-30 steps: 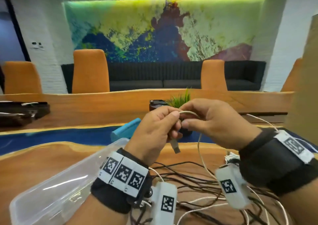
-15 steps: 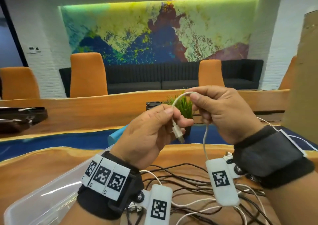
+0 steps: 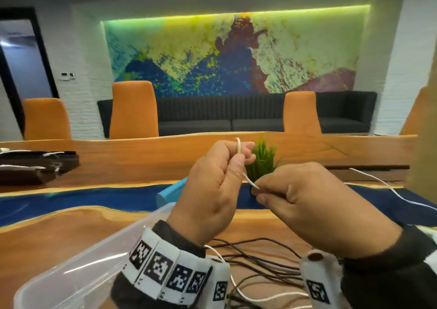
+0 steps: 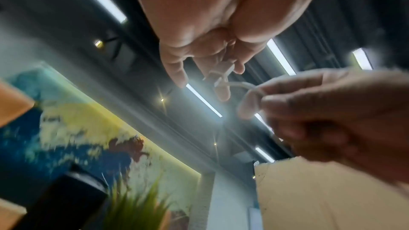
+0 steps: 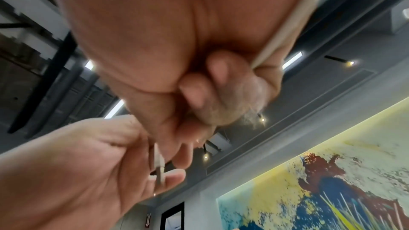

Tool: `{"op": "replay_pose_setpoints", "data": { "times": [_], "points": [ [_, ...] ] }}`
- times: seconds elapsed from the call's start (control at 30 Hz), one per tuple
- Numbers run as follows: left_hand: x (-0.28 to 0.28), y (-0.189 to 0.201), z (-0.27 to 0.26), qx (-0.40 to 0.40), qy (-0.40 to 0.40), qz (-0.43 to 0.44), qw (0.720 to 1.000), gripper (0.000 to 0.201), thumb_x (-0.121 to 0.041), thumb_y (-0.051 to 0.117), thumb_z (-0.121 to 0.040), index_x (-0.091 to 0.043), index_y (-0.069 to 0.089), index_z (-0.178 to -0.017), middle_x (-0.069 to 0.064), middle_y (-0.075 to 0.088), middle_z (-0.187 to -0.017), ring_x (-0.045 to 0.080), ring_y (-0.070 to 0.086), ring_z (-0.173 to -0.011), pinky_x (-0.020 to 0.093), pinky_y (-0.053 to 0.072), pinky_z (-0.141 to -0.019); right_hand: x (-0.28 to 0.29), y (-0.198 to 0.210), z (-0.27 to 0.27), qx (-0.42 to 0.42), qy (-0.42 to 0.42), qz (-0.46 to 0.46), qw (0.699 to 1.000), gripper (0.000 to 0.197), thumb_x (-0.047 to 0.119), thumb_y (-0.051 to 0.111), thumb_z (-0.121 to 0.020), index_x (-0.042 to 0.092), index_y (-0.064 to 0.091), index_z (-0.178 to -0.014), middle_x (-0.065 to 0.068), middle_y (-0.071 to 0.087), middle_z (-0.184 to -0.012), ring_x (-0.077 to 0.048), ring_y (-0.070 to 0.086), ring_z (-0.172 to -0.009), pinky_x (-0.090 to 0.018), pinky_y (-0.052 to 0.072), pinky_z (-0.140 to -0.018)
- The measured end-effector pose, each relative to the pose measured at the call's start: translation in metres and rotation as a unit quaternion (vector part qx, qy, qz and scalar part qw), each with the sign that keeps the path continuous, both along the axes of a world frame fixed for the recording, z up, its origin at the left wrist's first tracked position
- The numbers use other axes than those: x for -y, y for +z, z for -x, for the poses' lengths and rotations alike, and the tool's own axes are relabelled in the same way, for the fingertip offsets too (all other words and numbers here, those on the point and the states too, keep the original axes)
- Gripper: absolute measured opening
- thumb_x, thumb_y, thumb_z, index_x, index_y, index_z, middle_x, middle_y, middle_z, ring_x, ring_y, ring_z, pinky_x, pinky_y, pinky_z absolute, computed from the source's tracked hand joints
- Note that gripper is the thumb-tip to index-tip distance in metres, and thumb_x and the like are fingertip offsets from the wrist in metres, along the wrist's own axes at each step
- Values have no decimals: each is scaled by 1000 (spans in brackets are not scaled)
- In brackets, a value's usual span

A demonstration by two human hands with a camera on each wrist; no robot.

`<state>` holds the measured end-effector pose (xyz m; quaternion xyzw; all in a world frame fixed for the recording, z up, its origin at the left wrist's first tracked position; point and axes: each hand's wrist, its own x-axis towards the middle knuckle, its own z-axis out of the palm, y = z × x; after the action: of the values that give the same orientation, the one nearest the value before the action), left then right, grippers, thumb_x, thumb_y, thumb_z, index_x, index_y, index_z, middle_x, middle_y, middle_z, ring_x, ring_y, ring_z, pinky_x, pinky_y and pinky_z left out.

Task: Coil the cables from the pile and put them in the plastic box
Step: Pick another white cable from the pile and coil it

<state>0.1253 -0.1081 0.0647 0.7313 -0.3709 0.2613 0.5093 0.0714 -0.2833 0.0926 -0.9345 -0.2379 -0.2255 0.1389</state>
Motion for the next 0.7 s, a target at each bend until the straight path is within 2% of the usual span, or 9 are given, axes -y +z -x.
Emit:
{"op": "replay_pose_setpoints", "data": {
  "times": [0.1,0.17,0.3,0.4,0.47,0.53,0.6,0.63,0.7],
  "points": [
    [2,-5,-3,60,96,-117,987,24,-33,38,-101,-24,59,-109,-15,64,-113,6,61,-103,44,51,-88,10,6,3,86,-5,-20,996,28,39,47,-90,29,72,-87,11,59,-74,-6,54,-71,-35,50,-63],
    [3,-5,-1,61,104,-147,982,27,-34,36,-101,-23,60,-107,-15,62,-101,6,58,-93,43,50,-83,15,8,2,146,2,-42,988,26,36,50,-94,28,74,-88,11,59,-73,-6,53,-69,-36,48,-59],
    [-1,2,5,-18,13,-138,990,30,-33,38,-100,-23,66,-106,-16,64,-91,6,60,-88,26,49,-76,24,6,-7,250,9,-132,959,18,28,59,-93,18,74,-94,2,64,-79,-15,57,-73,-40,49,-63],
    [3,5,13,-96,-120,-99,983,28,-25,41,-101,-17,67,-101,-5,69,-96,6,59,-80,22,46,-73,29,1,-17,290,14,-229,929,12,21,63,-94,14,72,-97,0,65,-84,-15,59,-78,-38,51,-69],
    [9,7,19,-195,-239,9,951,29,-23,42,-99,-19,69,-91,4,66,-92,12,53,-73,26,42,-66,27,-5,-25,264,9,-289,920,14,24,60,-95,17,72,-99,0,66,-86,-15,60,-82,-40,51,-71],
    [13,13,24,-289,-360,150,874,31,-21,43,-98,-18,70,-84,7,66,-92,12,54,-70,25,43,-62,18,-12,-29,198,14,-292,936,20,28,53,-97,20,71,-101,4,66,-90,-11,60,-87,-40,51,-75],
    [11,18,25,-306,-389,243,834,35,-21,40,-100,-19,70,-82,8,72,-109,12,65,-78,26,49,-65,7,-17,-29,103,35,-248,963,22,25,48,-99,26,69,-106,13,63,-91,-4,57,-88,-30,50,-77],
    [9,19,24,-292,-379,258,839,36,-22,39,-100,-19,70,-83,10,71,-120,15,69,-88,28,52,-70,2,-18,-27,59,49,-225,971,22,22,49,-99,29,66,-110,16,62,-92,-2,56,-88,-22,48,-76],
    [6,18,20,-220,-321,217,895,31,-22,39,-101,-18,68,-93,8,63,-135,18,66,-114,29,55,-86,-5,-18,-22,-4,60,-180,982,28,20,54,-98,34,61,-122,20,61,-100,2,55,-93,-13,44,-79]
  ]
}}
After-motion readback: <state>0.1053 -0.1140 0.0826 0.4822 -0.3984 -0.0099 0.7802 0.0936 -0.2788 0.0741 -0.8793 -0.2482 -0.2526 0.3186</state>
